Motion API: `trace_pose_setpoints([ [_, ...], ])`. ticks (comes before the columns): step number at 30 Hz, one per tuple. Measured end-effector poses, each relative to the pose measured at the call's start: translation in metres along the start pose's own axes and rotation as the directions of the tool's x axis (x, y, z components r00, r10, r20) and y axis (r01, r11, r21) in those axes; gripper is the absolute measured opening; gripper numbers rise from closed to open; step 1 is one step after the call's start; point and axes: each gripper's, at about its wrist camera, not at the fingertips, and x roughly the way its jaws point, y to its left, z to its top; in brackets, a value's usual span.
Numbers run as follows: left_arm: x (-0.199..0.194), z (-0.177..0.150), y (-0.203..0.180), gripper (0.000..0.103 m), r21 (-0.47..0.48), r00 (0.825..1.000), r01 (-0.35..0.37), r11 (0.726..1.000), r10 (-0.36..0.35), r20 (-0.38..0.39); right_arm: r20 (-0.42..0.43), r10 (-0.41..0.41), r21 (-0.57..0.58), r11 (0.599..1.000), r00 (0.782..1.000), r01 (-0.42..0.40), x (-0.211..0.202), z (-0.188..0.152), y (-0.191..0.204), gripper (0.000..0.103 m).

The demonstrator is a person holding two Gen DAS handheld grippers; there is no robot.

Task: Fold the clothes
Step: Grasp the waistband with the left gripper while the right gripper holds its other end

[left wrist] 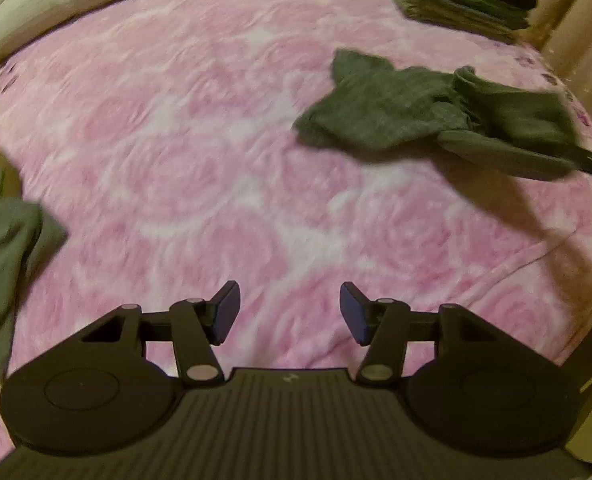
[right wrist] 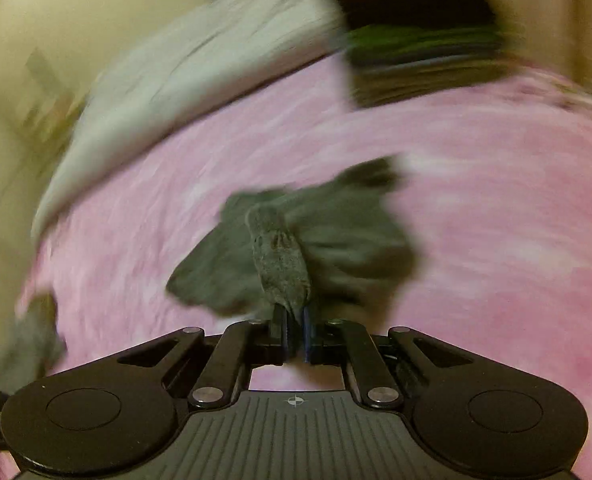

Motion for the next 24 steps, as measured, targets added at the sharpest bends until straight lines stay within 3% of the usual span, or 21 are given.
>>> trace_pose_setpoints([
  [3, 0.005, 0.023, -0.016, 0.051, 0.069, 0.999, 0.035, 0.997, -0.035, 0.012, 0.026, -0.124, 0.18, 0.977, 0.992, 0.117, -0.057, 0.002, -0.07, 0.005],
  [6, 0.015, 0.048, -0.037, 0.051, 0.136, 0.996, 0.081, 0.987, -0.084, 0.021, -0.075, -0.257, 0.306, 0.914, 0.963, 0.268, -0.069, -0.005, -0.132, 0.006],
  [7, 0.02, 0.059, -0.046, 0.051, 0.162, 0.994, 0.101, 0.982, -0.105, 0.018, -0.111, -0.28, 0.357, 0.884, 0.954, 0.301, -0.069, -0.009, -0.151, 0.014],
  [9, 0.033, 0.08, -0.07, 0.051, 0.233, 0.988, 0.148, 0.961, -0.154, 0.009, -0.136, -0.303, 0.439, 0.835, 0.943, 0.332, -0.07, -0.016, -0.179, 0.044],
  [10, 0.039, 0.091, -0.081, 0.051, 0.268, 0.984, 0.171, 0.948, -0.178, 0.003, -0.105, -0.314, 0.454, 0.829, 0.944, 0.327, -0.073, -0.018, -0.185, 0.072],
  [11, 0.05, 0.102, -0.095, 0.051, 0.29, 0.979, 0.198, 0.936, -0.205, -0.007, -0.074, -0.325, 0.469, 0.823, 0.943, 0.321, -0.075, -0.019, -0.191, 0.076],
  [12, 0.06, 0.113, -0.108, 0.051, 0.312, 0.973, 0.225, 0.923, -0.231, -0.017, -0.044, -0.336, 0.483, 0.817, 0.941, 0.314, -0.078, -0.02, -0.197, 0.076],
  [15, 0.092, 0.147, -0.145, 0.051, 0.351, 0.949, 0.309, 0.884, -0.312, -0.049, 0.018, -0.265, 0.555, 0.805, 0.964, 0.211, -0.078, -0.018, -0.215, 0.076],
  [21, 0.166, 0.212, -0.22, 0.05, 0.37, 0.875, 0.48, 0.796, -0.462, -0.142, 0.059, -0.18, 0.629, 0.77, 0.982, 0.103, -0.062, -0.027, -0.234, 0.075],
  [24, 0.196, 0.223, -0.247, 0.05, 0.398, 0.869, 0.494, 0.773, -0.456, -0.192, 0.084, -0.147, 0.643, 0.764, 0.986, 0.059, -0.055, -0.03, -0.237, 0.065],
])
